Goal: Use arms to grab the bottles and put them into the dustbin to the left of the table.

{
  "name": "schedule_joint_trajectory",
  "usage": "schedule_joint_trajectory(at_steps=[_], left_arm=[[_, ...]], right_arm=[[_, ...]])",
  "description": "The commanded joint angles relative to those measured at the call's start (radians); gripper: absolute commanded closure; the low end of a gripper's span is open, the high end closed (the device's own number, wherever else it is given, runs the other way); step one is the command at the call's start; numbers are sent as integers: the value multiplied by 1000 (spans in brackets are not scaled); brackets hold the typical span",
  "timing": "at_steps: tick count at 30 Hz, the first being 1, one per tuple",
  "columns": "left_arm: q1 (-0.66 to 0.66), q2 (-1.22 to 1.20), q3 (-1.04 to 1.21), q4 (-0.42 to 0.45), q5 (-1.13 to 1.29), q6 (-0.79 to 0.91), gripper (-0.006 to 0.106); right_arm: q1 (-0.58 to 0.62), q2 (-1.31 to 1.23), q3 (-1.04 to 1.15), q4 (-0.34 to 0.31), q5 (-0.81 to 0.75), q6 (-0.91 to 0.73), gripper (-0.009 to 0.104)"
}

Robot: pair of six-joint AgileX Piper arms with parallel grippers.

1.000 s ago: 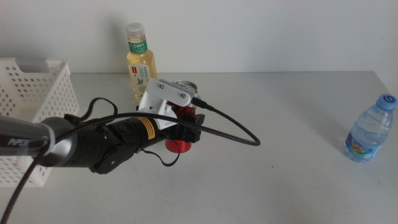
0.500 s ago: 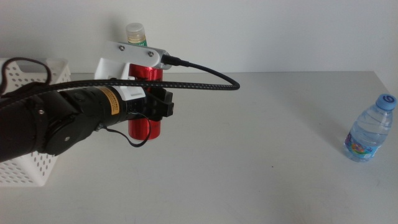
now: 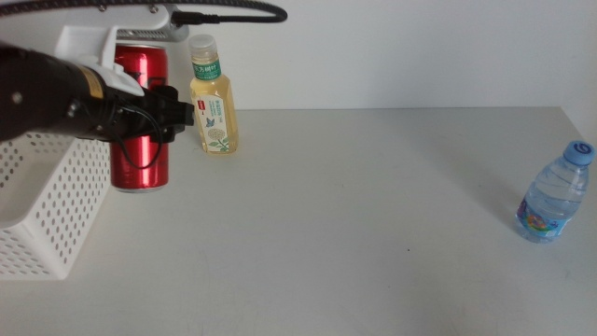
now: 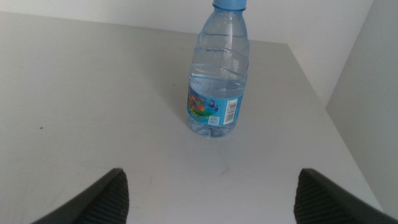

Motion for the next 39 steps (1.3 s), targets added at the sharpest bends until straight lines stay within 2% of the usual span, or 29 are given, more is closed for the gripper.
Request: schedule_joint_trajectory(at_steps=[1,5,7,10,16,21,28,34,39], left_arm=[[33,-44,-114,-111,68,154,102],[179,-40,-213,-314,239,344,102],[255,-33,-255,-369,308,384,102],[362,6,-328,-397,419,432,102],[508,147,-505,-401,594,444,102],[551,292,-641,-390,709,513,102],[589,440,-753,-347,716,527,102],[589,535,-784,-245,718,529,102],[589,607,-784,-201,725,534,102]], right_arm=[[-7,-22,-10,-2,-72,-10,27],[-7,-22,-10,-2,-72,-10,27],[-7,-22,-10,-2,-72,-10,27],[-7,-22,-10,-2,-72,-10,27],[-7,-22,-10,-2,-72,-10,27],[-7,-22,-10,-2,-72,-10,27],[-7,-22,-10,-2,-72,-10,27],[-7,-22,-10,-2,-72,-10,27],[-7,-22,-10,-2,-72,-10,27]])
